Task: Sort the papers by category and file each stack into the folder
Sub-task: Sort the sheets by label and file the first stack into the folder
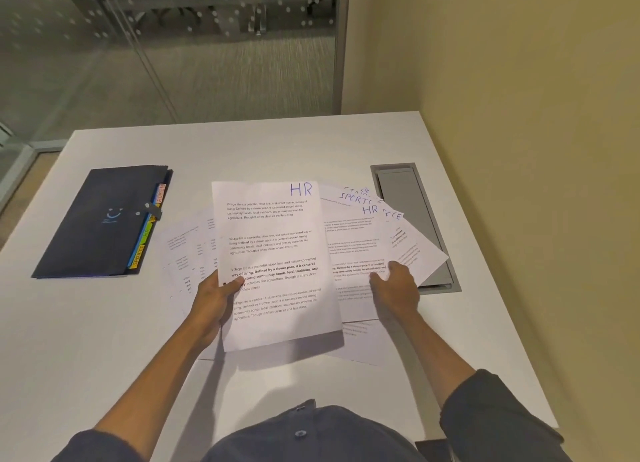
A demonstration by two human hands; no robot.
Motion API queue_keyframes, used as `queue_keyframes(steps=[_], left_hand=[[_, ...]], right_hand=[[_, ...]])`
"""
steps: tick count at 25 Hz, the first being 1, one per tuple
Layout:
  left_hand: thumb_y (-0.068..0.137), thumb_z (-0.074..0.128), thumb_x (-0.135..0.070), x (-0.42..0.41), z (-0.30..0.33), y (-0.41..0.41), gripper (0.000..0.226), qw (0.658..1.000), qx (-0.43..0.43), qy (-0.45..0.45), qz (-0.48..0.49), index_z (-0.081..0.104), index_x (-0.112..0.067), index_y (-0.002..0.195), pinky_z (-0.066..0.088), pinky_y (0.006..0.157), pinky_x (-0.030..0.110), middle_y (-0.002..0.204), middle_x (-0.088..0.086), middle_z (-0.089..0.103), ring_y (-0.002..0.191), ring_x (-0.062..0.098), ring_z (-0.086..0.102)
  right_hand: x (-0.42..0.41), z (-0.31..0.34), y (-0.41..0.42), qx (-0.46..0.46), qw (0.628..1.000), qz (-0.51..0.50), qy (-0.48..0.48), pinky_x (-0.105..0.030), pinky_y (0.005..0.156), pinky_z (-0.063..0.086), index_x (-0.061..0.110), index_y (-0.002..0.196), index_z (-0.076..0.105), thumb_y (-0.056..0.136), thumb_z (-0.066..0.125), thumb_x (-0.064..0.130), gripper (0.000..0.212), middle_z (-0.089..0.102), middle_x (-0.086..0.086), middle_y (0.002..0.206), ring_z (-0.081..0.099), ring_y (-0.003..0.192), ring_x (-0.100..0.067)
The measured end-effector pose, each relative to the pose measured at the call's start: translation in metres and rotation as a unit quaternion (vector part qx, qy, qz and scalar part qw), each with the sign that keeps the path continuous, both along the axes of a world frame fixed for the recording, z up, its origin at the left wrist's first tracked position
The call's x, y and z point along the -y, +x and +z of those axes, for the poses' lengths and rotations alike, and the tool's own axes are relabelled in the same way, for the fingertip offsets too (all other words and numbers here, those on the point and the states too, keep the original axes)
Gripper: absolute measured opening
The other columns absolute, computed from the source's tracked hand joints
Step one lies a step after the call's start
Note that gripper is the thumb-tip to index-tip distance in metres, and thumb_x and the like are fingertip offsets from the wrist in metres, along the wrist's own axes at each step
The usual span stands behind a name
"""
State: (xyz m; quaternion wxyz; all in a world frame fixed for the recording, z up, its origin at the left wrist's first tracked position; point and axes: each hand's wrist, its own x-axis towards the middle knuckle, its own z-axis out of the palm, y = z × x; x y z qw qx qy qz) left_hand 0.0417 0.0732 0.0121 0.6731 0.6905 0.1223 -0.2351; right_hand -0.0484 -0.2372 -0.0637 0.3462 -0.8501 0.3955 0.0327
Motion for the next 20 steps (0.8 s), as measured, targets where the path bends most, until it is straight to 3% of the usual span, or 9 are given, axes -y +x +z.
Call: queue_keyframes(steps=[3, 5, 11, 15, 17, 20], left_hand=[[0.096, 0.05, -0.001, -0.002, 0.002, 0.005, 0.031, 1.0, 0.001, 0.009, 0.0, 0.06, -0.019, 0.12, 0.046, 0.101, 0.047, 0.114, -0.001, 0.07, 0.108, 0.024, 0.065], [0.096, 0.05, -0.001, -0.001, 0.003, 0.007, 0.031, 1.0, 0.002, 0.011, 0.002, 0.059, -0.018, 0.12, 0.046, 0.1, 0.045, 0.115, -0.001, 0.069, 0.107, 0.024, 0.065], [0.096, 0.05, 0.001, 0.009, 0.004, 0.007, 0.03, 1.0, 0.001, 0.019, 0.012, 0.058, -0.016, 0.12, 0.049, 0.089, 0.036, 0.104, -0.005, 0.069, 0.096, 0.014, 0.066], [0.096, 0.05, -0.001, 0.011, 0.004, 0.007, 0.028, 0.999, 0.002, 0.03, 0.014, 0.058, -0.02, 0.115, 0.049, 0.092, 0.04, 0.102, -0.006, 0.069, 0.097, 0.018, 0.066], [0.096, 0.051, -0.001, 0.01, 0.003, 0.007, 0.028, 0.999, 0.004, 0.038, 0.013, 0.058, -0.02, 0.116, 0.048, 0.095, 0.043, 0.105, -0.005, 0.069, 0.101, 0.022, 0.066], [0.096, 0.052, -0.001, 0.006, 0.0, 0.007, 0.029, 0.999, 0.002, 0.045, 0.016, 0.059, -0.019, 0.118, 0.047, 0.099, 0.047, 0.109, 0.0, 0.069, 0.104, 0.025, 0.065]], right_hand=[[0.002, -0.009, 0.004, -0.079, 0.98, 0.04, -0.179, -0.043, 0.095, 0.039, 0.008, 0.126, 0.049, 0.09, 0.054, 0.055, 0.059, 0.054, -0.008, 0.126, 0.05, 0.116, -0.028], [0.0, -0.008, 0.01, -0.117, 0.969, 0.041, -0.215, -0.042, 0.093, 0.04, 0.008, 0.127, 0.047, 0.088, 0.055, 0.062, 0.068, 0.054, -0.008, 0.124, 0.051, 0.113, -0.027], [0.011, -0.006, 0.02, -0.138, 0.975, -0.017, -0.171, -0.043, 0.092, 0.038, 0.012, 0.115, 0.053, 0.069, 0.071, 0.068, 0.075, 0.053, -0.008, 0.117, 0.052, 0.11, -0.027], [0.016, -0.001, 0.021, -0.13, 0.979, -0.02, -0.157, -0.044, 0.095, 0.035, 0.012, 0.116, 0.053, 0.065, 0.078, 0.063, 0.077, 0.054, -0.008, 0.119, 0.051, 0.113, -0.028], [0.016, 0.003, 0.02, -0.103, 0.986, -0.03, -0.125, -0.041, 0.093, 0.036, 0.011, 0.119, 0.05, 0.071, 0.079, 0.052, 0.07, 0.056, -0.009, 0.12, 0.053, 0.111, -0.029], [0.016, 0.013, 0.017, -0.005, 0.998, -0.058, -0.038, -0.032, 0.075, 0.036, 0.01, 0.119, 0.05, 0.087, 0.07, 0.031, 0.042, 0.063, -0.011, 0.114, 0.053, 0.089, -0.027]])
